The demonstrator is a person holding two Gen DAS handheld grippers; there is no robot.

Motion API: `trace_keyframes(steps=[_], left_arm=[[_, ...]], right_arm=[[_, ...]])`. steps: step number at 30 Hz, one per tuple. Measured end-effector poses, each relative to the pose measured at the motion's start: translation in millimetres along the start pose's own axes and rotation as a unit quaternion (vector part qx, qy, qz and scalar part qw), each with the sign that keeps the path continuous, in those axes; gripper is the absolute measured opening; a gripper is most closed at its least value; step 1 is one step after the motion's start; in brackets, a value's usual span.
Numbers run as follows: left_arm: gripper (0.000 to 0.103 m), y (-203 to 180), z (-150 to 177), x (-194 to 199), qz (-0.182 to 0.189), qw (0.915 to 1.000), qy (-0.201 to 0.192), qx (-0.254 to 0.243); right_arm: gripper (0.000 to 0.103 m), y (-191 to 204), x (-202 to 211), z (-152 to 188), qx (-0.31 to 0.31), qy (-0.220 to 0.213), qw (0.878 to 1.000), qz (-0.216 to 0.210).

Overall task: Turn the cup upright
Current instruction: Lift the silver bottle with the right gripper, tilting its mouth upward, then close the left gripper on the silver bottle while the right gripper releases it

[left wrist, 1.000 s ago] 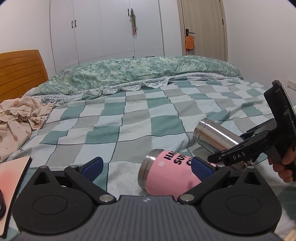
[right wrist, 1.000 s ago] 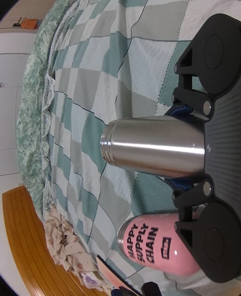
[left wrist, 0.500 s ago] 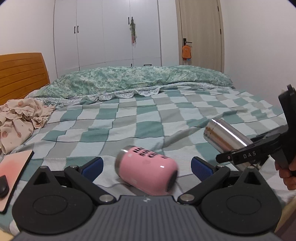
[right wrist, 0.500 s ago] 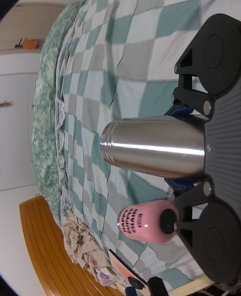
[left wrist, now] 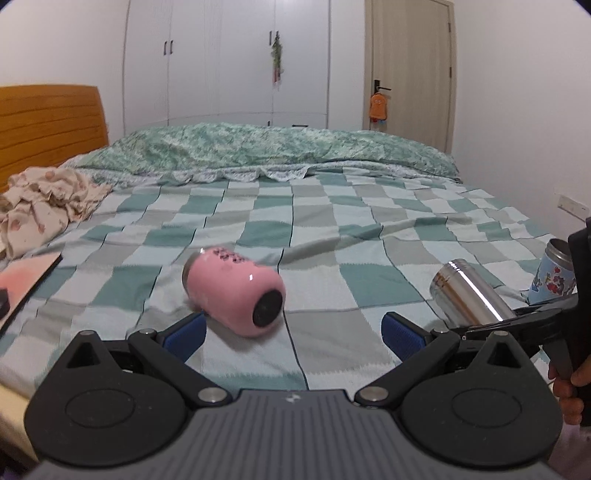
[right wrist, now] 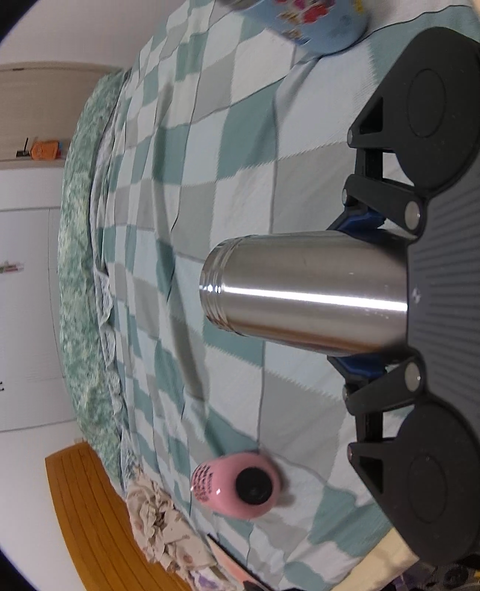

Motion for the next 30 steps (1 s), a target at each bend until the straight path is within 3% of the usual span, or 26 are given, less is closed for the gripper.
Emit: trace_keyframes(steps=[7,16,18,20,25,30], left_arm=[[0.103,-1,16,13,-0.019,0.9998,0.009,0.005],[0.103,-4,20,32,-0.042,0.9990,0.010,0.009],[0.103,-9,19,35,-0.045,0.9989,0.009,0.005],[0.103,-14,17,39,-0.047,0.9989,0.007,0.000],[0.103,-30,12,47,-0.048,0.9989,0.002,-0.001],[0.103,-51,11,54,-0.047,0.9989,0.000,0.002]], right_arm=[[0.063,-4,-10,21,-0.003,0.010,1.000,0.019],[0.064,-5,-10,18,-0.004,0.013,1.000,0.010],[0.072,-7,-6,16,-0.001,0.009,1.000,0.008],[0.092,-10,1,14,0.001,0.000,1.000,0.002],[0.103,-21,23,8,0.011,-0.026,0.999,-0.026],[0.103,-36,48,4,0.036,-0.059,0.997,-0.045]])
Point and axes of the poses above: each gripper's, at about its wrist camera, not at the fingertips, and x roughly against the way its jaws point, y to its left, z to its underside, the point moved 6 cm from there along -x, roughly the way its jaws point, and after that the axes turned 11 degrees about -z, right-handed, at the moved point
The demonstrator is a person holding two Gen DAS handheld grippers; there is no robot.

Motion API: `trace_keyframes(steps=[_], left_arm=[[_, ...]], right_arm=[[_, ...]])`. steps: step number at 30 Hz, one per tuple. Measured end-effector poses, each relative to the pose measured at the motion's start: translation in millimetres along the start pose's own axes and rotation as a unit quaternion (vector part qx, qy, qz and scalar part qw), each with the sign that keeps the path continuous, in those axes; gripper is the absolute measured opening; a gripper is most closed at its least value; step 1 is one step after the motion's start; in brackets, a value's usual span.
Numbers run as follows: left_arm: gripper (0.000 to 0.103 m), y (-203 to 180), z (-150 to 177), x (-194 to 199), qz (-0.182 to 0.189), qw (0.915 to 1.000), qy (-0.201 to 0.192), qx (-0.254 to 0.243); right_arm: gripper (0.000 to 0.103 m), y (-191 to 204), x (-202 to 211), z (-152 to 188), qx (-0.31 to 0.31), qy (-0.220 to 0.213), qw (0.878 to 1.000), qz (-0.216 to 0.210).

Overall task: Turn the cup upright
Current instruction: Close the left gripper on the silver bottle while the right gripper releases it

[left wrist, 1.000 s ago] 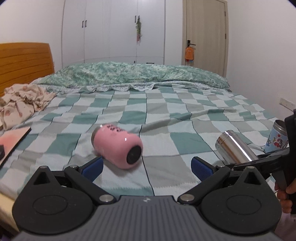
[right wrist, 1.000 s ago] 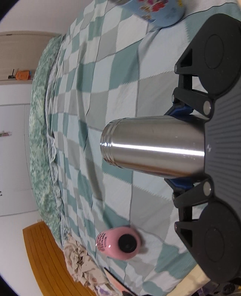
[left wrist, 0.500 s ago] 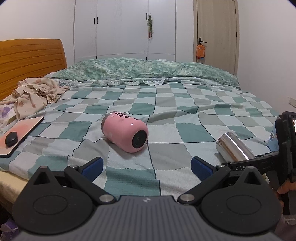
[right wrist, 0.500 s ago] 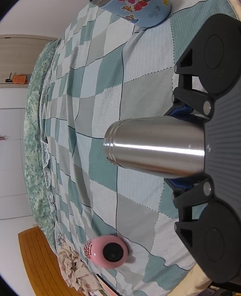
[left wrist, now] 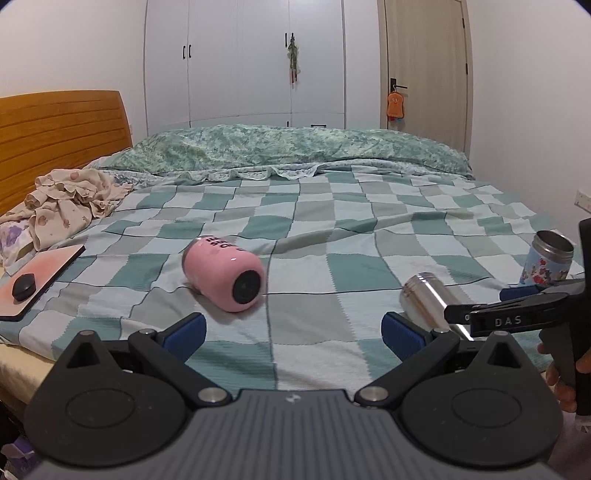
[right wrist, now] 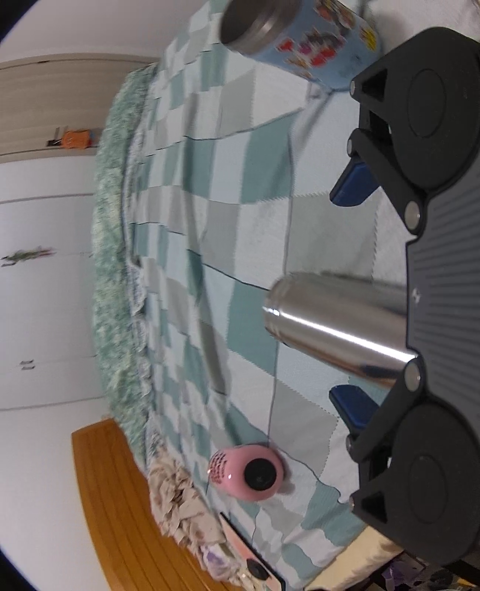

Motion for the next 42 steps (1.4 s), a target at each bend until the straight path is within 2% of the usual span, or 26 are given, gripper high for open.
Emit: trace_keyframes(steps=[9,20,34,42], left_arm=[[0.103,-39,-4,11,0.002,1.0000,0.002,-0.004],[0.103,-86,-11,11,0.007,0.9998,0.013,-0.012],[0.103,-143,-6,-22,0.021,0.9976,0.053,-0.040],[0.103,-168,-6,-62,0.017,0.9937,0.100,-0.047]], right_arm=[[0.103,-23,45,-4,0.058,-0.053,0.996,-0.028],[0.103,-60,72,6,0.075,-0.080,0.993,-0.047],[0.103,-93,71,24,0.085,-0.094,0.990,-0.063],[0.103,-107,66,32,0.100,-0.101,0.987,-0.080]])
Point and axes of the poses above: each gripper's, at about its wrist camera, not at the fingertips, and x roughly against the way its jaws point, y to its left, z to its underside, the point moved 6 cm from there along -x, roughly the way its jaws point, and after that the axes turned 11 degrees about -z, right-handed, at the moved point
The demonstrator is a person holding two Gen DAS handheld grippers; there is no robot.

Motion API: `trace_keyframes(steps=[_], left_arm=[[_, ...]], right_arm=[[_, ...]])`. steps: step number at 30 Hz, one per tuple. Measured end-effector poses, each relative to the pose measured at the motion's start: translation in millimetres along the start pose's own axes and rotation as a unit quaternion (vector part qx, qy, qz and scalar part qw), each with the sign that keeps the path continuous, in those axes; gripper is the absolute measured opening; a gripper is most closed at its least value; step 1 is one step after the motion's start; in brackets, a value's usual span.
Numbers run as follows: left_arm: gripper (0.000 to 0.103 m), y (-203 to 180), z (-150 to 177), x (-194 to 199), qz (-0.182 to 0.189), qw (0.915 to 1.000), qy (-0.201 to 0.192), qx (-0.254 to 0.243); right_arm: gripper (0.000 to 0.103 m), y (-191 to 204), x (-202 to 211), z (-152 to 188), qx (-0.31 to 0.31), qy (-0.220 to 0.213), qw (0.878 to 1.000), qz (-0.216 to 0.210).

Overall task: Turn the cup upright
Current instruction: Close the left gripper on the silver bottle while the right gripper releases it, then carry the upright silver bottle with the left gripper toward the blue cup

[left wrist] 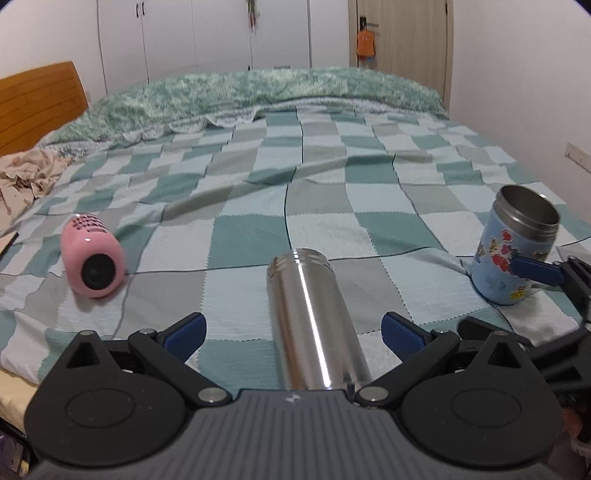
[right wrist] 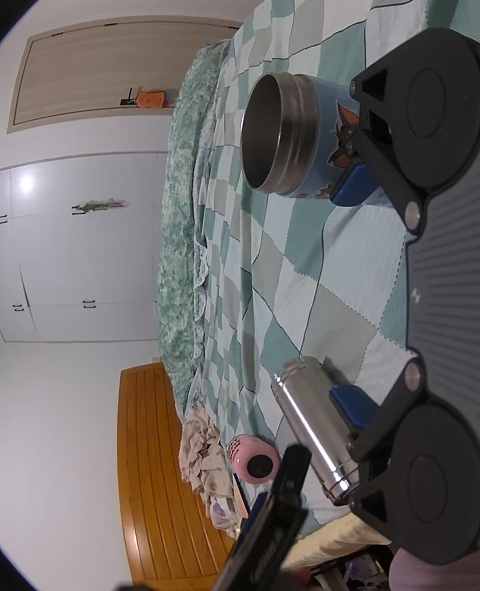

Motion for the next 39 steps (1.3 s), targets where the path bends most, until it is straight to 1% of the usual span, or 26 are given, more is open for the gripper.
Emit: trace_keyframes(steps=[4,10,13,15,19,20,22,28,39], left_arm=[[0.103,-8,-6,-25,-0.006,0.9994,0.035,-0.002],[0.103,-17,-15,-60,-0.020,0.9963,0.081,-0.020],[0.103,-21,-14,-71,-0.017,0.9940,0.103,-0.030],[0.101,-24,-12,-76,-0.014,0.9927,0.115,-0.035],[0.079,-28,-5,-86,-0.010,0.9868,0.154,-0.047],[0.075,-29,-3,-88,-0.002,0.9847,0.169,-0.045],[0.068,-31,0,-89,0.005,0.9821,0.182,-0.046],[0.067,-30,0,-83,0.008,0.9841,0.172,-0.044],[0.066,-13,1,-57,0.021,0.9913,0.130,-0.008]], right_arm=[[0.103,-3,1,3,0.003,-0.007,1.000,-0.006],[0.103,-3,2,10,-0.001,-0.015,1.000,-0.006],[0.103,-2,3,9,0.000,-0.023,1.000,-0.008],[0.103,-1,4,10,0.002,-0.025,1.000,-0.007],[0.103,0,2,11,0.003,-0.024,1.000,-0.004],[0.103,0,2,11,0.003,-0.025,1.000,-0.003],[0.103,1,3,11,0.003,-0.028,1.000,-0.002],[0.103,0,6,12,0.001,-0.035,0.999,0.004],[0.103,-2,29,15,-0.021,-0.063,0.998,0.023]])
Point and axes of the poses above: each gripper's, at about its wrist camera, not at the fingertips, and x roughly against the way its jaws point, y to its left, z to its underside, the point moved 6 cm from there along -x, roughly the way its jaws point, and after that the axes turned 11 degrees about -z, right-handed, at the moved point
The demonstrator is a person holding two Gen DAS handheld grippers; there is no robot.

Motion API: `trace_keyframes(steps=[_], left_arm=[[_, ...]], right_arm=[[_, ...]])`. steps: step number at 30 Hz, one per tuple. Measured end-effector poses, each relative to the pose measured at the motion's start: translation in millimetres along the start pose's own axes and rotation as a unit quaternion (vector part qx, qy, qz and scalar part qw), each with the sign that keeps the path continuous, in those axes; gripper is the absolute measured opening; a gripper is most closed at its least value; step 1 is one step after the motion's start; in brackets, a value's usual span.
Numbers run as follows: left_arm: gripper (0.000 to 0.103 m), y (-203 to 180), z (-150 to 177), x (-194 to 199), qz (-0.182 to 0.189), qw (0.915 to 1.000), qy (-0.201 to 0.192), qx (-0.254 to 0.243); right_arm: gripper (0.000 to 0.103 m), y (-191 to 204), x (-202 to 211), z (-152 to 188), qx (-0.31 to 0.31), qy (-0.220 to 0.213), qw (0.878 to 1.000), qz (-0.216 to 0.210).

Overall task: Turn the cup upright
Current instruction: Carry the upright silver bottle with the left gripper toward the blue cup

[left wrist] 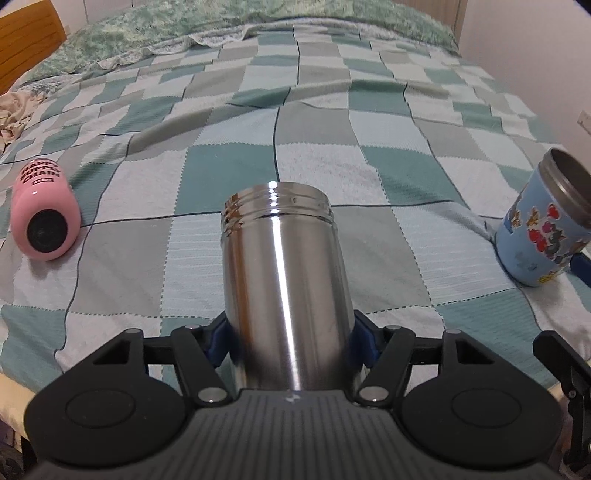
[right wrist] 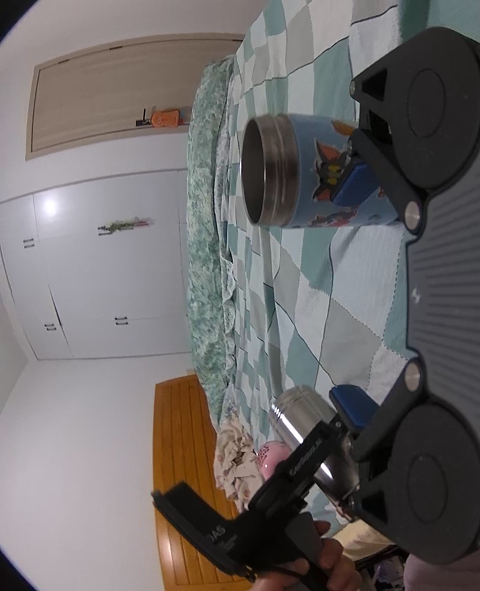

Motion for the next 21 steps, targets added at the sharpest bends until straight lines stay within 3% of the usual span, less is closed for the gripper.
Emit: trace_keyframes(steps=[11,21], left_arm=[[0.065,9,14,30,0.015,0.9985,-0.051,0.011],[0.064,-2,16,73,0.045,0.9894,-0.138,0.012]], right_arm=[[0.103,-19,29,3,-0.036,-0.023,0.998,0.037],[0.103,-33,42,4,-0.050,-0.037,0.996,0.057]])
Point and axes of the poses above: each gripper's, at about its wrist camera, not at the fingertips, and x roughly against the way its jaws point, y to its left, z to its underside, the point moved 6 cm from there along -x, roughly the way its jaws point, and after that the axes turned 11 degrees about -z, right-handed, at the moved point
